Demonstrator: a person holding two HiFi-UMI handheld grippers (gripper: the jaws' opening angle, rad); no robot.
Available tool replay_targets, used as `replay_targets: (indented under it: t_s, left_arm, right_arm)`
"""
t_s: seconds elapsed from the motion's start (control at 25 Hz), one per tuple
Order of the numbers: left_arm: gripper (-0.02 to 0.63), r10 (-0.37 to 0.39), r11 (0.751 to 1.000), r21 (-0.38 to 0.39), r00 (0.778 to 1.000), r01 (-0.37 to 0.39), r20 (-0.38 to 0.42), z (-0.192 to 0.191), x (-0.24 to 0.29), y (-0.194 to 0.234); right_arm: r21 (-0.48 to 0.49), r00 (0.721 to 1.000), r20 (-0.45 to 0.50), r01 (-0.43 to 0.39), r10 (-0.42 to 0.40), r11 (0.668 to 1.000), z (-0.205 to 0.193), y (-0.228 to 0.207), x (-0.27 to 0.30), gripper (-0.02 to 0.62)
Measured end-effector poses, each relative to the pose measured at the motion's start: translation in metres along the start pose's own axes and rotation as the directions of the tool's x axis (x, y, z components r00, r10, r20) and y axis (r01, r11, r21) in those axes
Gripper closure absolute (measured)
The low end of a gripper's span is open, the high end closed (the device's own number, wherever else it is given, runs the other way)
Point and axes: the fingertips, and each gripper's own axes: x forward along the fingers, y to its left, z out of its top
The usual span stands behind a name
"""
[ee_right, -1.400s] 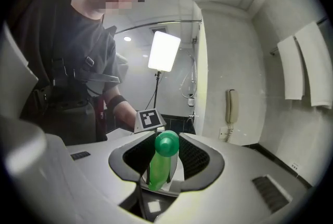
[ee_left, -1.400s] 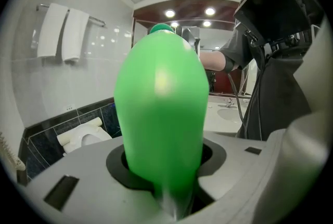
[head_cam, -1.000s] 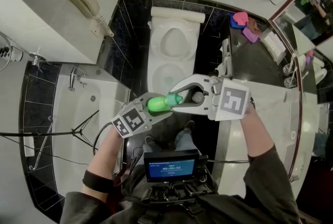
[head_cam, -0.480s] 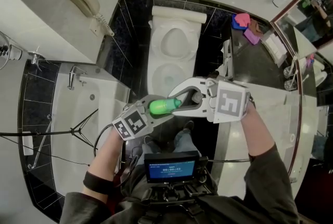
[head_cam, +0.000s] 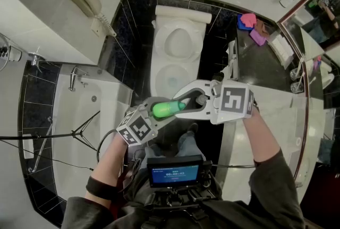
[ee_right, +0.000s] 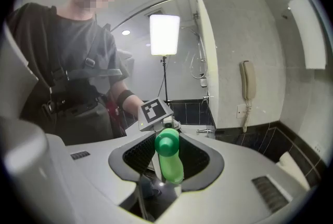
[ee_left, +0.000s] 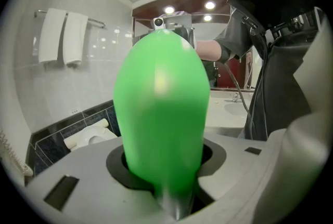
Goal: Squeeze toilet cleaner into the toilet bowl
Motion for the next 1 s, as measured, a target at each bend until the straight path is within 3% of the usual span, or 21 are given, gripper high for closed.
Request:
replay_targets:
  t_s: [0.08, 0.16, 0.32, 0.4, 0.48, 0.56, 0.64, 0.72, 0.8, 0.88, 1.0]
  left_arm:
    - [0.427, 0.043, 0.999, 0.017, 0.999, -0.043, -0.004, -0.002, 0.000, 0.005]
    - [0.428, 0.084, 0.996, 0.040, 0.996, -0.084, -0.015, -0.004, 0.001, 0.010]
    - [0.427, 0.132, 0.988, 0.088, 0.990, -0.127, -0.044, -0.011, 0.003, 0.012]
    - [0.427, 0.127, 0.988, 0.096, 0.991, -0.122, -0.049, -0.012, 0.004, 0.010]
    - [0.428, 0.112, 0.991, 0.072, 0.993, -0.110, -0.032, -0.010, 0.005, 0.006]
    - [0.427, 0.090, 0.995, 0.040, 0.996, -0.089, -0.011, -0.008, 0.004, 0.003]
    - [0.428, 0.059, 0.998, 0.012, 0.998, -0.060, 0.012, -0.004, 0.003, -0.003]
    - [0.428, 0.018, 1.000, -0.012, 0.999, -0.017, 0.044, 0.002, 0.001, -0.007]
    - [0.428, -0.041, 0.999, -0.009, 0.997, 0.041, 0.067, 0.012, -0.002, -0.012]
    - [0.426, -0.100, 0.995, -0.002, 0.993, 0.100, 0.065, 0.017, -0.004, -0.017]
    - [0.428, -0.164, 0.986, 0.001, 0.985, 0.164, 0.048, 0.015, -0.005, -0.024]
  right_arm:
    - [0.111, 1.000, 0.018, 0.022, -0.024, 0.994, -0.005, -0.007, 0.000, 0.440]
    - [0.263, 0.998, 0.043, 0.026, -0.038, 0.965, -0.011, -0.012, 0.001, 0.439]
    - [0.560, 0.995, 0.076, 0.008, -0.061, 0.829, -0.023, -0.016, 0.004, 0.437]
    - [0.607, 0.996, 0.067, 0.010, -0.064, 0.795, -0.028, -0.012, 0.010, 0.433]
    - [0.602, 0.995, 0.072, 0.014, -0.072, 0.799, -0.029, -0.010, 0.013, 0.422]
    - [0.566, 0.992, 0.095, 0.010, -0.077, 0.824, -0.025, -0.009, 0.010, 0.404]
    - [0.485, 0.991, 0.114, 0.007, -0.071, 0.875, -0.021, -0.004, 0.006, 0.356]
    - [0.343, 0.990, 0.122, 0.027, -0.073, 0.939, -0.012, 0.003, 0.002, 0.299]
    - [0.151, 0.992, 0.088, 0.081, -0.095, 0.985, -0.002, 0.009, -0.003, 0.298]
    - [-0.038, 0.990, 0.023, 0.140, -0.139, 0.989, 0.004, 0.012, -0.006, 0.304]
    - [-0.294, 0.984, -0.046, 0.153, -0.174, 0.944, 0.003, 0.017, -0.006, 0.305]
